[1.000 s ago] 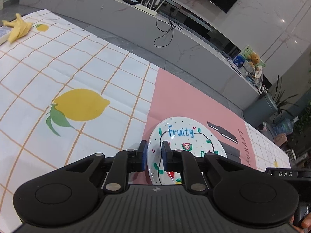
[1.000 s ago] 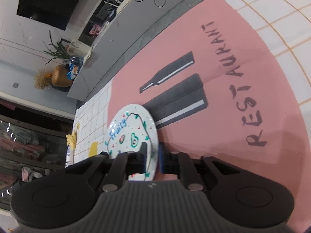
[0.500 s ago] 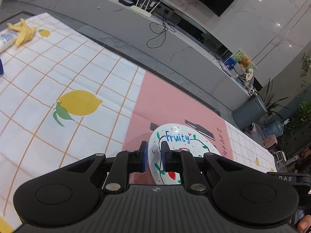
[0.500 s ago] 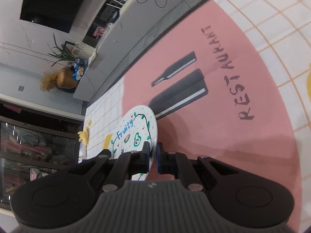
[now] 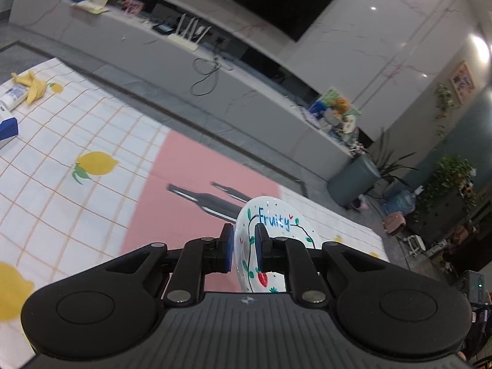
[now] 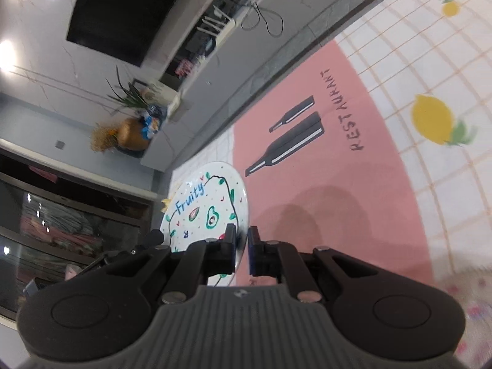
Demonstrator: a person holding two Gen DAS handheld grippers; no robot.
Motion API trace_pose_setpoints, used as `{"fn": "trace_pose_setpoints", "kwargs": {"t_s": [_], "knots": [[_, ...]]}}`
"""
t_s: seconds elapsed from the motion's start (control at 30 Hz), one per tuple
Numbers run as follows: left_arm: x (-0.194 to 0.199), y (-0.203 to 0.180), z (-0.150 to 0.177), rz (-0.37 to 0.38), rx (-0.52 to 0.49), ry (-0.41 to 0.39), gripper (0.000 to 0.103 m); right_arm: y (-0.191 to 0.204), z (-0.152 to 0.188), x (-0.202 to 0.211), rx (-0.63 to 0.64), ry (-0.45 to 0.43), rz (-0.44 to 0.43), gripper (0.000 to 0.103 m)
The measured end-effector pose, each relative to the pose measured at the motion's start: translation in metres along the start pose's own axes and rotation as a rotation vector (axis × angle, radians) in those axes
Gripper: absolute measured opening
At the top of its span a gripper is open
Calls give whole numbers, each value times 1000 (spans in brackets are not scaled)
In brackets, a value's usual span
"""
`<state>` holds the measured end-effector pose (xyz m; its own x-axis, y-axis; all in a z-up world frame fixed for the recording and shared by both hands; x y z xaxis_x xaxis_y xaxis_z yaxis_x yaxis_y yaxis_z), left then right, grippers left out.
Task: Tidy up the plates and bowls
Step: 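Lift the 'Fruity' plate with both grippers and carry it toward the glass plates, then lower the 'Fruity' plate onto the glass plates and open both grippers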
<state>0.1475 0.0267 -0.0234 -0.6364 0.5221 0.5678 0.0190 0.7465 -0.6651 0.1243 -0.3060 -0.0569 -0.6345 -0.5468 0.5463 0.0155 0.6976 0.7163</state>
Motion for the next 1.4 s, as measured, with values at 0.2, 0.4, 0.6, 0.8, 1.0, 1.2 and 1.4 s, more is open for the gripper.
{"fn": "trace_pose_setpoints", "kwargs": {"t_s": [0.2,0.4,0.6,0.8,1.0,1.2,1.4], "knots": [[17,-41,54,-7,-76,-15,15,-10,24,67,22,-62,33,6],[14,-60,105,0,-74,33,15,-34,45,125,30,-118,82,6],[1,-66,144,-20,-57,106,15,-63,60,163,14,-134,113,5],[-11,-71,175,-68,-93,133,15,-94,75,169,-41,-106,161,5],[-27,-62,192,-146,-97,162,15,-107,86,156,-32,-55,229,6],[-32,-63,204,-198,-131,146,16,-102,87,141,43,-6,309,7],[-38,-59,207,-240,-144,141,15,-98,90,121,104,48,376,11]]}}
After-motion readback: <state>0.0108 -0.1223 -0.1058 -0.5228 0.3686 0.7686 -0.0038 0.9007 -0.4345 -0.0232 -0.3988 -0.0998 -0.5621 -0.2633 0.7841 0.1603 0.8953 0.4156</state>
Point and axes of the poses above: each gripper's, at about its wrist camera, not at the fingertips, and x roughly against the way its jaws point, y to its left, z to its underside, the point moved 1 cm from there along -x, roughly the way its jaws point, and after that the axes turned 12 degrees about x, right-handed, at the moved point
